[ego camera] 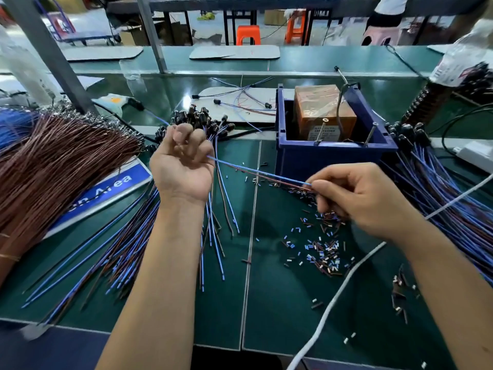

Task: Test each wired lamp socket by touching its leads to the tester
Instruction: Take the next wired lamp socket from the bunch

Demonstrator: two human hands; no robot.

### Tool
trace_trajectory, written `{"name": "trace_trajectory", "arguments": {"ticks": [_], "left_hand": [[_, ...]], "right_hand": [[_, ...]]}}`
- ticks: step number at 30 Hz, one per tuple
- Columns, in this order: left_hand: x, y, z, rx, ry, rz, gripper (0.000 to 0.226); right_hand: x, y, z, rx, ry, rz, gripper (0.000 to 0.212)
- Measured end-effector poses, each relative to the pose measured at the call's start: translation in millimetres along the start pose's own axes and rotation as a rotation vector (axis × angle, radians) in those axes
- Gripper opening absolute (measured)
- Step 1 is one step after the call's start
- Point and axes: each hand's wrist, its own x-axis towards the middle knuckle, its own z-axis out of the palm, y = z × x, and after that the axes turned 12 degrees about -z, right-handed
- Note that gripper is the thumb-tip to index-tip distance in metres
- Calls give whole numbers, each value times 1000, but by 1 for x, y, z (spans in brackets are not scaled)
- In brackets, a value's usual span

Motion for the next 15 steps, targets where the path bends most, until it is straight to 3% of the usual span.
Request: {"name": "trace_trajectory", "arguments": {"ticks": [3,7,11,13,15], "left_hand": [[-6,-19,9,384,-64,-38,27],[-15,-60,13,1030,-257,-117,21],[-23,-104,1,1683,-373,119,12],[-22,-114,-5,1869,-402,262,16],[-21,-116,-9,1915,-451,279,16]], "right_hand": [[-13,18,-14,-130,185,-78,11],[-21,29,-15,-67,323,-130,10],[-25,29,-12,-141,324,-218,9],[-25,27,-11,-136,336,-249,9],[-24,27,-8,-135,348,-260,7]]}}
